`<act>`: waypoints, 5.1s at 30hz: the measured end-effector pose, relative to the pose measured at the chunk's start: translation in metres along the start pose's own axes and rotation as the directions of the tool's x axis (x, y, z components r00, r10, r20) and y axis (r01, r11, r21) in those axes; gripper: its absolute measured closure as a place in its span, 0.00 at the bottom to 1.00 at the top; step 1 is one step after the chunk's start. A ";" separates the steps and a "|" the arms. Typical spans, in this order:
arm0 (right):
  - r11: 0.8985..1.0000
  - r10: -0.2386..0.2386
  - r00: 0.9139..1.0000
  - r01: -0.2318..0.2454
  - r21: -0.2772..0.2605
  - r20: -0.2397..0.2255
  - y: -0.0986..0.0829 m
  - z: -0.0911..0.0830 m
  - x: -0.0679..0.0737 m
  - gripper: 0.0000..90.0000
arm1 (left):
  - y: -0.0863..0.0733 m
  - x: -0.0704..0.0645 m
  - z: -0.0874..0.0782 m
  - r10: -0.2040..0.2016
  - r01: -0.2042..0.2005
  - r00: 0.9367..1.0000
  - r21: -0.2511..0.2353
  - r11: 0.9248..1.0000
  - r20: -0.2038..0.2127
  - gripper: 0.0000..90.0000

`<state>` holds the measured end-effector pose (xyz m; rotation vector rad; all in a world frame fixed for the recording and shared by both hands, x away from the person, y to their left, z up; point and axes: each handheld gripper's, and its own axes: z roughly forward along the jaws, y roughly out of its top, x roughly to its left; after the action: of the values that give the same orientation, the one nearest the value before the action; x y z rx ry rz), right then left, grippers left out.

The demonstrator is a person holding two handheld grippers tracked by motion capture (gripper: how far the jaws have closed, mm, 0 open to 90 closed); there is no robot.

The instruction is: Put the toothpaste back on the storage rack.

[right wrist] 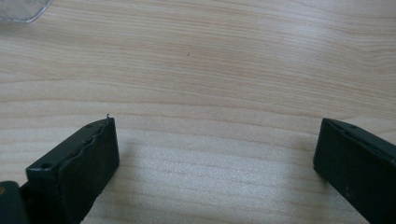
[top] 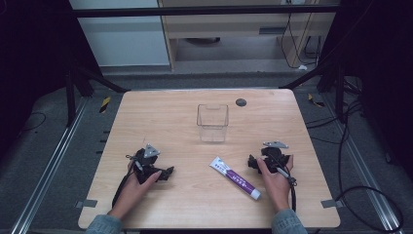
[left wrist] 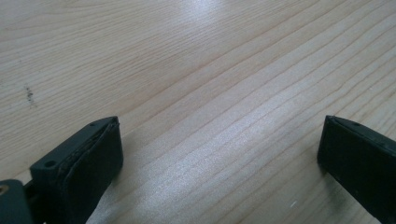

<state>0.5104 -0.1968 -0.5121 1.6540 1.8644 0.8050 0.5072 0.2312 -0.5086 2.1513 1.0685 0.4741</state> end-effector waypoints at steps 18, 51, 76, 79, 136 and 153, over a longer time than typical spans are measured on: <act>0.989 -0.149 0.978 0.146 -0.028 -0.144 -0.001 -0.056 -0.001 0.16 | 0.001 0.000 0.001 -0.003 0.003 1.000 0.000 1.000 0.000 0.00; 0.872 -0.420 0.834 0.480 0.096 -0.359 0.016 -0.081 0.076 0.45 | 0.001 0.000 0.001 -0.003 0.003 1.000 -0.001 1.000 0.000 0.00; 0.808 -0.404 0.819 0.529 0.260 -0.408 0.027 -0.040 0.107 0.51 | 0.001 0.000 0.001 -0.003 0.003 1.000 -0.001 1.000 0.000 0.00; 0.806 -0.403 0.816 0.531 0.261 -0.414 0.028 -0.037 0.107 0.52 | 0.001 0.000 0.001 -0.003 0.003 1.000 0.000 1.000 0.000 0.00; 0.833 -0.327 0.829 0.480 0.275 -0.455 0.035 -0.035 0.097 0.87 | 0.001 0.000 0.001 -0.002 0.002 1.000 0.000 1.000 0.001 0.00; 0.920 -0.286 0.865 0.369 0.135 -0.412 0.066 -0.056 0.070 0.87 | 0.001 0.000 0.001 -0.003 0.003 1.000 -0.001 1.000 0.001 0.00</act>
<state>0.5065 -0.1277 -0.4252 1.2928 2.5019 0.8519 0.5082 0.2307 -0.5087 2.1492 1.0707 0.4723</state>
